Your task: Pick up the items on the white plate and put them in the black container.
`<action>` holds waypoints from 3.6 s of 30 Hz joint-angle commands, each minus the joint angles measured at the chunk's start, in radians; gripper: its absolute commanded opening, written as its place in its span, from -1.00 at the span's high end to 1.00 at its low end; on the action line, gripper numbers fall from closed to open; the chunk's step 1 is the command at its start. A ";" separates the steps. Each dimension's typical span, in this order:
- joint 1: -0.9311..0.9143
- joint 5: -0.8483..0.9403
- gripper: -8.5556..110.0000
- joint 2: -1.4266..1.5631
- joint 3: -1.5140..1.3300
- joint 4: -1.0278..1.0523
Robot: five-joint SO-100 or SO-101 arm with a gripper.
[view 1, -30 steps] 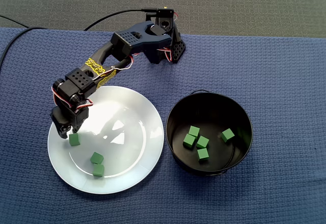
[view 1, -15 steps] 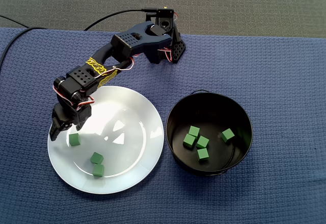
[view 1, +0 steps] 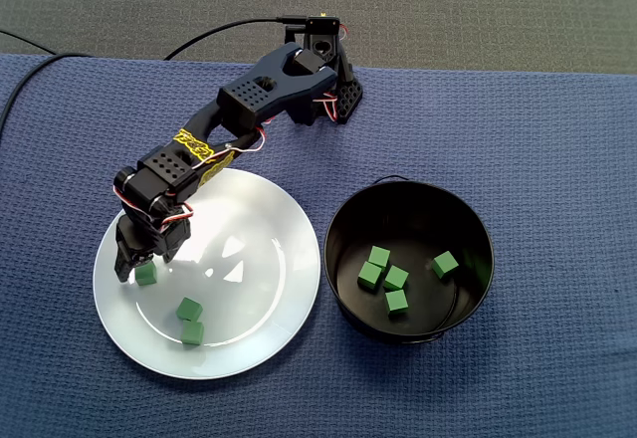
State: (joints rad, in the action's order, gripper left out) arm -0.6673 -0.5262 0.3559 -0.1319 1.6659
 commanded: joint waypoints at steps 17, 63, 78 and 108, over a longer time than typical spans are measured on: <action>0.015 0.040 0.86 -0.005 0.114 -0.031; 0.848 1.904 0.86 2.353 -2.706 -1.591; 0.876 1.723 0.42 2.353 -2.734 -1.617; 0.299 1.885 0.29 1.506 -2.210 -1.816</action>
State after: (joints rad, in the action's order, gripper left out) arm -0.3129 1.2962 1.9267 -2.3363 -0.0061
